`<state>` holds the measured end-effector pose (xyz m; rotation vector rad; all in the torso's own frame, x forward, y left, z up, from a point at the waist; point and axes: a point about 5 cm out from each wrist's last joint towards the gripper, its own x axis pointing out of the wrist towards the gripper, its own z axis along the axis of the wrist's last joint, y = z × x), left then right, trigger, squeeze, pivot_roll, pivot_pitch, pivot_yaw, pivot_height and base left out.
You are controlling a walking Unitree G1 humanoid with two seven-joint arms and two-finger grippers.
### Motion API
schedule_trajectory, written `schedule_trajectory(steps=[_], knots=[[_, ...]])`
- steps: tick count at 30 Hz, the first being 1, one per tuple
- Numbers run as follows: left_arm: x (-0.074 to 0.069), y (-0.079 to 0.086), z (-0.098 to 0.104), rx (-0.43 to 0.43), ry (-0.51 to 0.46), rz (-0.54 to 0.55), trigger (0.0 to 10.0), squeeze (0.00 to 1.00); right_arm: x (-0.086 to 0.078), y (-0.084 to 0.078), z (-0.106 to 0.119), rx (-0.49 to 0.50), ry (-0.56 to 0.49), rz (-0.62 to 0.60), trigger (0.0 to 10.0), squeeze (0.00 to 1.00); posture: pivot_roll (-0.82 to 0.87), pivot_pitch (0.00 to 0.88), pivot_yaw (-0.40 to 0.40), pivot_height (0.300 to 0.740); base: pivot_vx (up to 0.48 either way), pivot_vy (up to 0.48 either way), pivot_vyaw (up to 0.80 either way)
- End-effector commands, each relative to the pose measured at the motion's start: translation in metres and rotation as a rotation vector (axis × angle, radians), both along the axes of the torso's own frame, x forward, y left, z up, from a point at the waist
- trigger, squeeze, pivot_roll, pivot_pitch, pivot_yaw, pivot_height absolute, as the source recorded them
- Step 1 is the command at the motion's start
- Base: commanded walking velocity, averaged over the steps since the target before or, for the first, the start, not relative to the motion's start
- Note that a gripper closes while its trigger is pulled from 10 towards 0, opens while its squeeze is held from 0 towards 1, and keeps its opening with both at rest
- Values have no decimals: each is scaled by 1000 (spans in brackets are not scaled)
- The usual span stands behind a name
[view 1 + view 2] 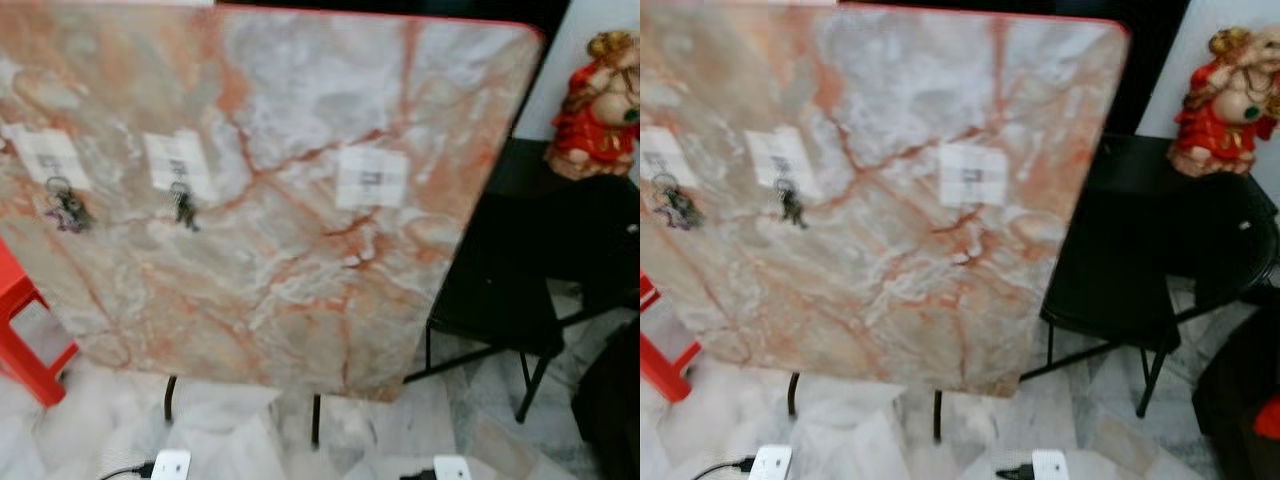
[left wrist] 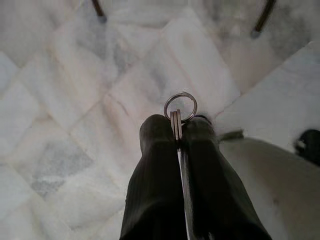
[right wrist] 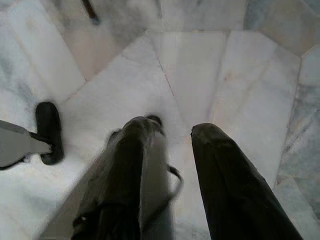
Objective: Hang keys on a hook
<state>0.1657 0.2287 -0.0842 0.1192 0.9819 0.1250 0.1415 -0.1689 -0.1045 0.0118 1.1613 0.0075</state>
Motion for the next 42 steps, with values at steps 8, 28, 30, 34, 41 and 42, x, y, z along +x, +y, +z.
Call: schedule_trajectory(steps=[8, 28, 30, 34, 41, 42], knots=[[-3, -5, -3, -7, 10, -2, 10000, 0, -2, -4, 0, -10, 7, 12, 10000, 0, 4, 0, -19, 740, 0, -342, 0], [9, -3, 4, 6, -50, 19, 10000, 0, 1, -5, 1, -27, -11, 77, 10000, 0, 6, 0, -25, 740, 0, -288, 160], [18, -3, 8, 11, -82, 13, 10000, 0, 0, -6, 1, -25, -8, 69, 10000, 0, 6, 0, -25, 740, 0, 0, 800], [49, -3, 27, 39, -211, -18, 10000, 0, 0, -5, 1, -24, -5, 67, 10000, 0, 4, 0, -24, 740, 0, 0, 786], [85, -6, 56, 71, -426, -53, 10000, 0, -2, -6, 0, -24, -2, 47, 10000, 0, 2, 0, -24, 740, 0, 0, 212], [89, -7, 61, 74, -462, -61, 10000, 0, -2, -7, 0, -26, -1, 49, 10000, 0, 4, 0, -26, 740, 0, 0, 0]])
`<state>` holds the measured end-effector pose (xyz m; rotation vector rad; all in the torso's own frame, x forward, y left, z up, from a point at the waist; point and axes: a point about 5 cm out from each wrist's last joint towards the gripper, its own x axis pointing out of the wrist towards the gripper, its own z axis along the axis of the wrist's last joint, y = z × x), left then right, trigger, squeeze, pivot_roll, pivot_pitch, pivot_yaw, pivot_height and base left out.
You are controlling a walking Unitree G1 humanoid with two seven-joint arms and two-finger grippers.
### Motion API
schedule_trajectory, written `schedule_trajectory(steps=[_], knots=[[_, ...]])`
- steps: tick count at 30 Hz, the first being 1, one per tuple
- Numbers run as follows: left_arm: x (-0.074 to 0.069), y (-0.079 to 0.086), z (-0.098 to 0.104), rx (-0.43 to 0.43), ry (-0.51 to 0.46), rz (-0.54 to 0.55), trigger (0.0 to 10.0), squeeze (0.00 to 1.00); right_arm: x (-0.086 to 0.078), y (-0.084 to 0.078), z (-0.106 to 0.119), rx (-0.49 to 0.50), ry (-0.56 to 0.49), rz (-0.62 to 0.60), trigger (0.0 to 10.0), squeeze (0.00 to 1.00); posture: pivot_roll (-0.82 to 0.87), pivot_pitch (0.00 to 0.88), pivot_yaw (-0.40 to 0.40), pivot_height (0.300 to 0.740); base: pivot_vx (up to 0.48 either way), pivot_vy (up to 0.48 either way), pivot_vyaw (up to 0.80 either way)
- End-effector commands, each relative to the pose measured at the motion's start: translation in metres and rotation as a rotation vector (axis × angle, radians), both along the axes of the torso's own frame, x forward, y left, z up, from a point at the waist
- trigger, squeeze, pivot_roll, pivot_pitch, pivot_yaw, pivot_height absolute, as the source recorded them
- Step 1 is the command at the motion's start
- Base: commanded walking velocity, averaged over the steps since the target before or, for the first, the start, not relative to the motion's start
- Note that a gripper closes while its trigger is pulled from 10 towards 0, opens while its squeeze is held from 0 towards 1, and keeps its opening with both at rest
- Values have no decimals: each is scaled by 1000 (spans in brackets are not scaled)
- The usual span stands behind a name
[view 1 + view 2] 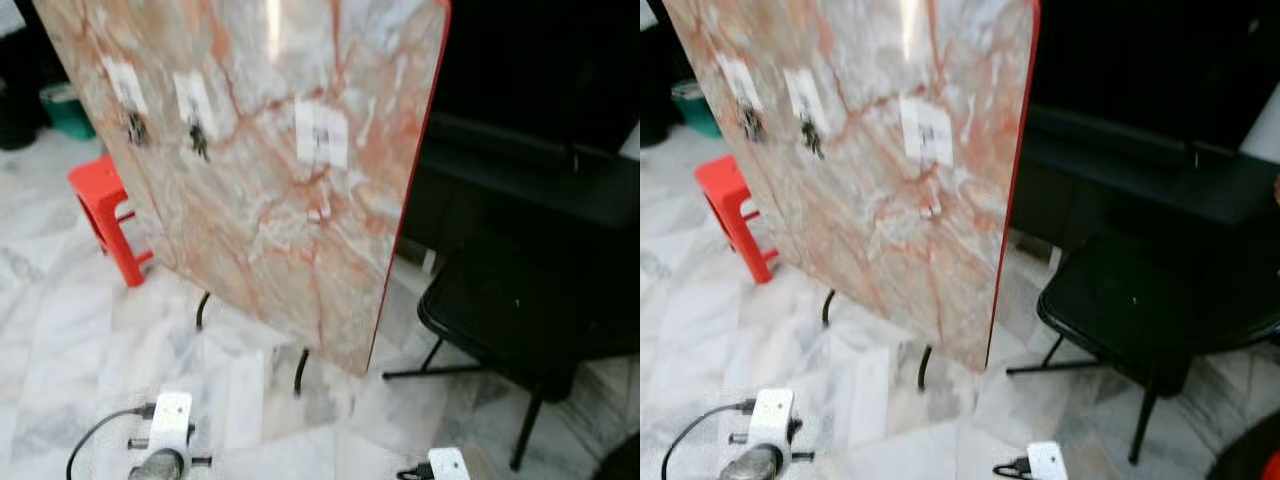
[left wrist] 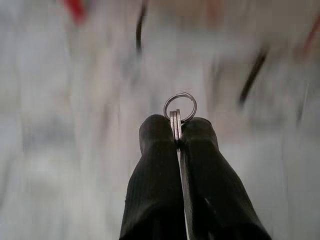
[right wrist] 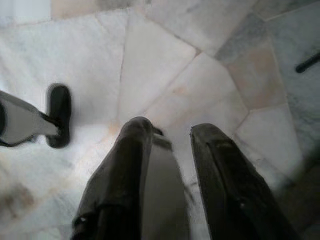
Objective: Hang keys on a hook
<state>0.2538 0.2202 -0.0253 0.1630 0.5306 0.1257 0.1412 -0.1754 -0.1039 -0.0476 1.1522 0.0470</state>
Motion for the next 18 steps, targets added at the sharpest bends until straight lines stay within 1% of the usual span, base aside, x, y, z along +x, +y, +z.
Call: schedule_trajectory(steps=[1, 2, 3, 6, 7, 10, 12, 13, 14, 18], knots=[[10, -2, 11, 23, -81, -37, 10000, 0, -2, 0, -1, 0, 7, -12, 10000, 0, 5, 0, -27, 740, 0, 0, 0], [18, -8, 22, 33, -158, -79, 10000, 0, -2, 0, -1, 0, 7, -10, 10000, 0, 5, 0, -27, 740, 0, 0, 0], [23, -12, 29, 40, -206, -107, 10000, 0, -2, -1, -1, -1, 7, -10, 10000, 0, 5, 0, -28, 740, 0, 0, 0], [33, -26, 51, 44, -357, -166, 10000, 0, -2, -1, 0, 0, 6, -9, 10000, 0, 6, 0, -28, 740, 0, 0, 0], [33, -26, 51, 44, -357, -166, 10000, 0, -2, -1, 0, 0, 6, -9, 10000, 0, 6, 0, -28, 740, 0, 0, 0], [36, -35, 71, 36, -487, -198, 10000, 0, -1, -2, 0, 0, 5, -7, 10000, 0, 7, 0, -30, 740, 0, 0, 0], [34, -41, 80, 28, -543, -219, 10000, 0, -1, -2, 0, -2, 4, -4, 10000, 0, 8, 0, -30, 740, 0, 0, 0], [34, -41, 80, 28, -543, -219, 10000, 0, -1, -2, 0, -2, 4, -4, 10000, 0, 8, 0, -30, 740, 0, 0, 0], [31, -46, 89, 30, -591, -241, 10000, 0, -1, -2, 0, -2, -1, -5, 10000, 0, 8, 0, -30, 740, 0, 0, 0], [31, -49, 98, 11, -645, -229, 10000, 0, 0, -2, 0, -5, -5, -5, 10000, 0, 10, 0, -32, 740, 0, 0, 0]])
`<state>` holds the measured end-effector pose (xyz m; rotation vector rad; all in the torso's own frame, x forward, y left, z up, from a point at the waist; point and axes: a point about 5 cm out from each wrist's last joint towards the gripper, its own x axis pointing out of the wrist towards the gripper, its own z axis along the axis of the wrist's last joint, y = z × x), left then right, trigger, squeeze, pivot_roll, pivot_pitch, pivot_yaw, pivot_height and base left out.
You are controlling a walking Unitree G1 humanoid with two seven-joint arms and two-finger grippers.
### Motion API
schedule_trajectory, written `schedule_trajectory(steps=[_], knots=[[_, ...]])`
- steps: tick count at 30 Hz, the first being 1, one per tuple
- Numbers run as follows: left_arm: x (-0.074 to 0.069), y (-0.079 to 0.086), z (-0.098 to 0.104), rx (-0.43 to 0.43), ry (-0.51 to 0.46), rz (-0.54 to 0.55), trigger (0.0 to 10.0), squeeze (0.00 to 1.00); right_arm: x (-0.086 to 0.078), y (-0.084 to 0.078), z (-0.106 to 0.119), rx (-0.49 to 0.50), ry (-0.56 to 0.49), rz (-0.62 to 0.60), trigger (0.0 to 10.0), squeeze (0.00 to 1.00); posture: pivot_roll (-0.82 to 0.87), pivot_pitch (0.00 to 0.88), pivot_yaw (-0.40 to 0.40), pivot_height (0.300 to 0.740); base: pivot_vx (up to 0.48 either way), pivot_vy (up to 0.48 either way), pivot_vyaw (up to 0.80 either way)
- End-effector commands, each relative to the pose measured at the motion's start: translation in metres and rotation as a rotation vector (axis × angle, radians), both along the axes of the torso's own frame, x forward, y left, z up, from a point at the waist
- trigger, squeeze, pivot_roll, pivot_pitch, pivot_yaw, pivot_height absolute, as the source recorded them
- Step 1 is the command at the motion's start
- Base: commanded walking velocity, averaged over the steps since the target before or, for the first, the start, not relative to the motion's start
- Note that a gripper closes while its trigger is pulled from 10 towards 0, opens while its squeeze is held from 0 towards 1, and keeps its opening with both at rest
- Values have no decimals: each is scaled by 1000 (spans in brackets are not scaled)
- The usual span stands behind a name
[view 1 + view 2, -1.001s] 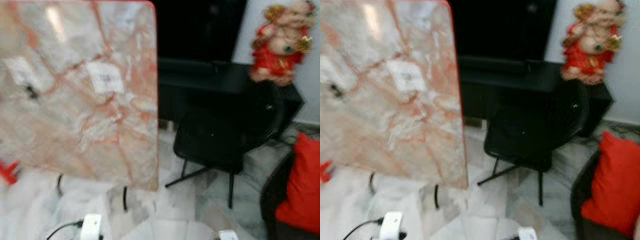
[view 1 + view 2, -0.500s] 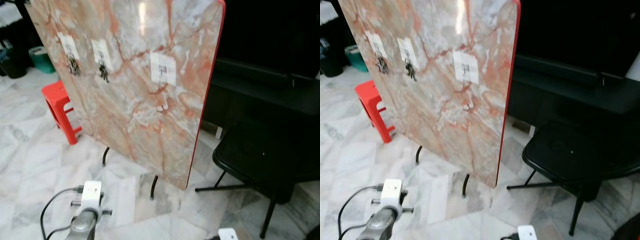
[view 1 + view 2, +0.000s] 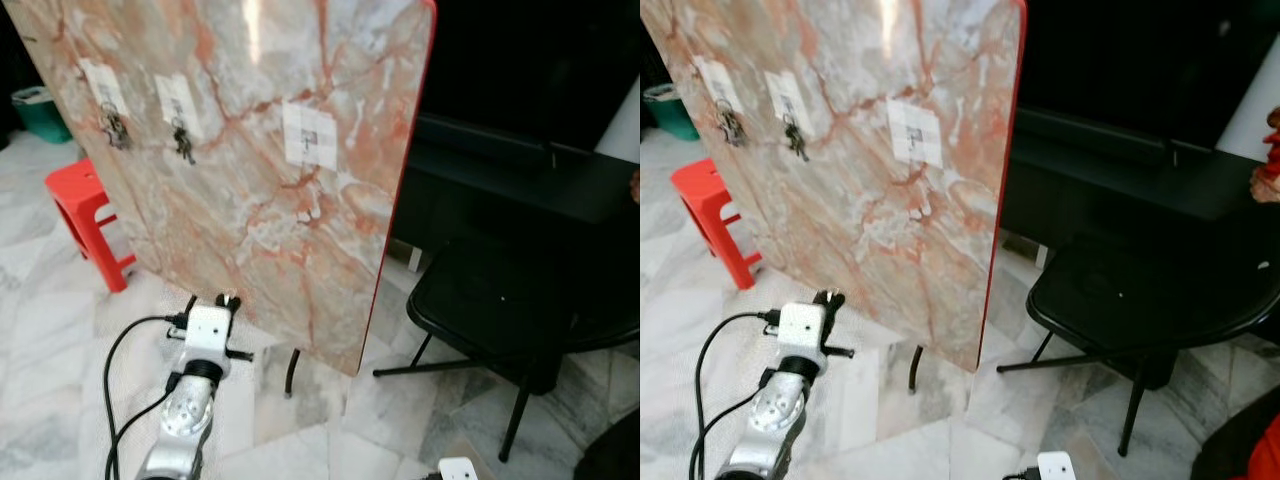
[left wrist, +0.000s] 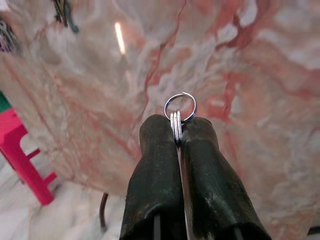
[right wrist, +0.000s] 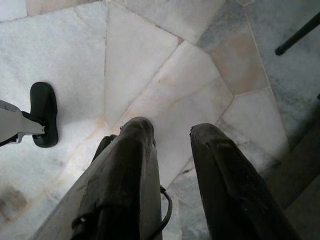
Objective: Hang keys on a hook
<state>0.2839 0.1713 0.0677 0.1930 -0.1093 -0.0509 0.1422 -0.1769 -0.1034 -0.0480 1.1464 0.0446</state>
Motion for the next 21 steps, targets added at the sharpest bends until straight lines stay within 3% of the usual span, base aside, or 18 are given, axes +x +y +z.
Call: schedule_trajectory(steps=[1, 21], knots=[[1, 0, 8, -18, -34, 2, 10000, 0, -1, -1, 0, -4, 0, -2, 10000, 0, 10, 0, -32, 740, 0, 0, 0], [20, -9, 48, -48, -119, -25, 10000, 0, -2, 1, -1, -4, 3, 5, 10000, 0, 6, 0, -28, 740, 12, 0, 0]])
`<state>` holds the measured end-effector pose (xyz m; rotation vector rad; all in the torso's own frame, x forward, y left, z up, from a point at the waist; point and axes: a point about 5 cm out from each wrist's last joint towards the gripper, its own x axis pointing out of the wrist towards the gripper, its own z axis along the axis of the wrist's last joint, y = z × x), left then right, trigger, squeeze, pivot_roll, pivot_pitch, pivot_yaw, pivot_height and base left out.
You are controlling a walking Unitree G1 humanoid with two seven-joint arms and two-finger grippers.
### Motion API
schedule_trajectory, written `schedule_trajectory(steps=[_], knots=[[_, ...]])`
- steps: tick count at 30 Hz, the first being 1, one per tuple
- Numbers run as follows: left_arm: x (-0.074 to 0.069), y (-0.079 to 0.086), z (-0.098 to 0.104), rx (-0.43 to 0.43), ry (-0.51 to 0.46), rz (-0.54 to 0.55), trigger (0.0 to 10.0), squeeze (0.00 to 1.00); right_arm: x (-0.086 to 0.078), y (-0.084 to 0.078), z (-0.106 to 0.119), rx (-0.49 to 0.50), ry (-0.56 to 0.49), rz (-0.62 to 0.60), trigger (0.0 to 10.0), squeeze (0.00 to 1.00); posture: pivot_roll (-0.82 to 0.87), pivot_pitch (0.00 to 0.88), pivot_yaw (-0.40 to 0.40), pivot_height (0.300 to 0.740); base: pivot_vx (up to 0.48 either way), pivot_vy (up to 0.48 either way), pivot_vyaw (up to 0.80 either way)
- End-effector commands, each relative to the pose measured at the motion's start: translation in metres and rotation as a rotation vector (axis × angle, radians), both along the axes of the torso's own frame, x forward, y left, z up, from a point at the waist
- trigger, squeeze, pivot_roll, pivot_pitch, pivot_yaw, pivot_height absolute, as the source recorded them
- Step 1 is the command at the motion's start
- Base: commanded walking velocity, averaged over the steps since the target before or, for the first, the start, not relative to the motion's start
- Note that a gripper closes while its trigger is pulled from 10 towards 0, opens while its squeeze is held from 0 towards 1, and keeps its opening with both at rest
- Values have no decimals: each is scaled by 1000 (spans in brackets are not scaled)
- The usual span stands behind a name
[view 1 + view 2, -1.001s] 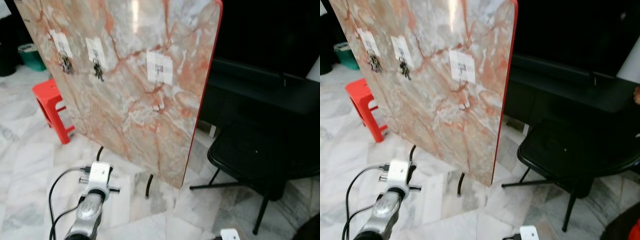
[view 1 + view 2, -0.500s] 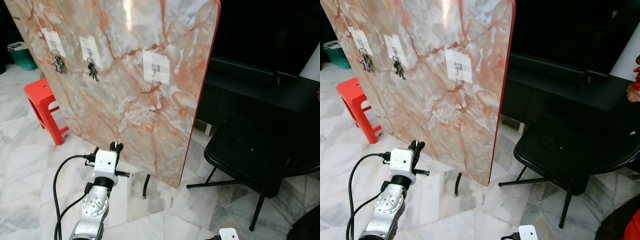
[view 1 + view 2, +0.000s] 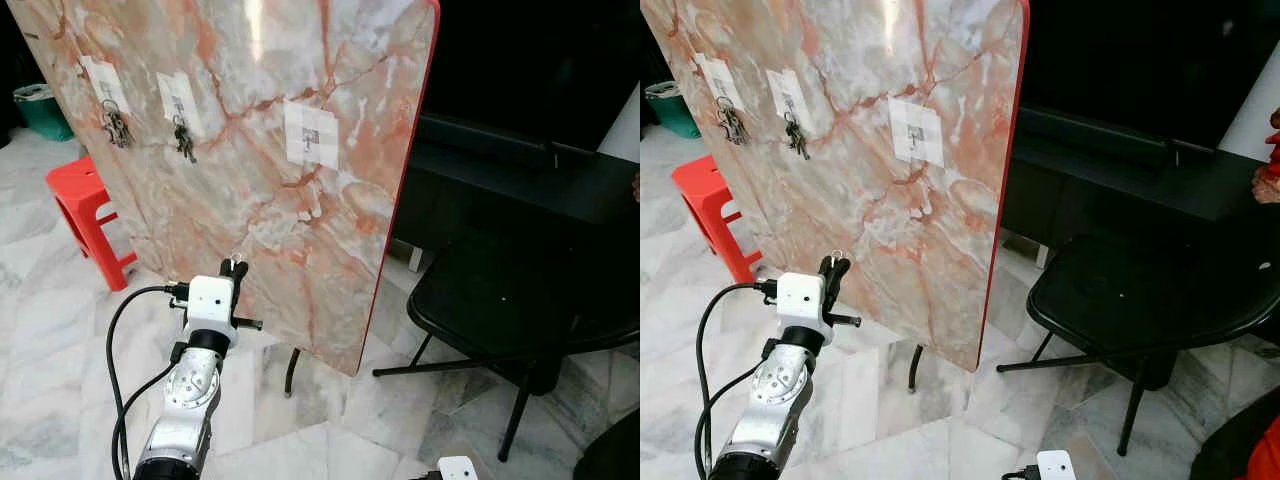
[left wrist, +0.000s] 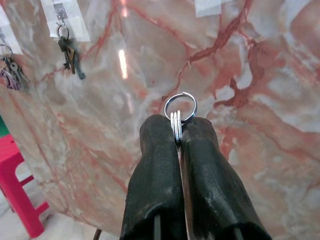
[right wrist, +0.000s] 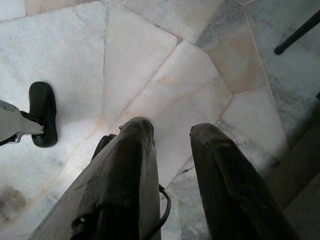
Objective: Hang keys on a hook
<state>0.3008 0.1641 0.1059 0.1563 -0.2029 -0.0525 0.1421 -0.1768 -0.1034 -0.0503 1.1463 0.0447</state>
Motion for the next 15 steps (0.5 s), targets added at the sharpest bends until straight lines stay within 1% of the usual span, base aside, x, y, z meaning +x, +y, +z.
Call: schedule_trajectory(steps=[1, 15], knots=[[3, -2, 10, -9, -28, -12, 10000, 0, -2, 1, -1, -2, 3, 4, 10000, 0, 6, 0, -28, 740, 244, 0, 0], [3, -4, 11, -12, -17, -24, 10000, 0, -2, 1, -1, -5, 3, 11, 10000, 0, 5, 0, -27, 740, 258, 0, 0]])
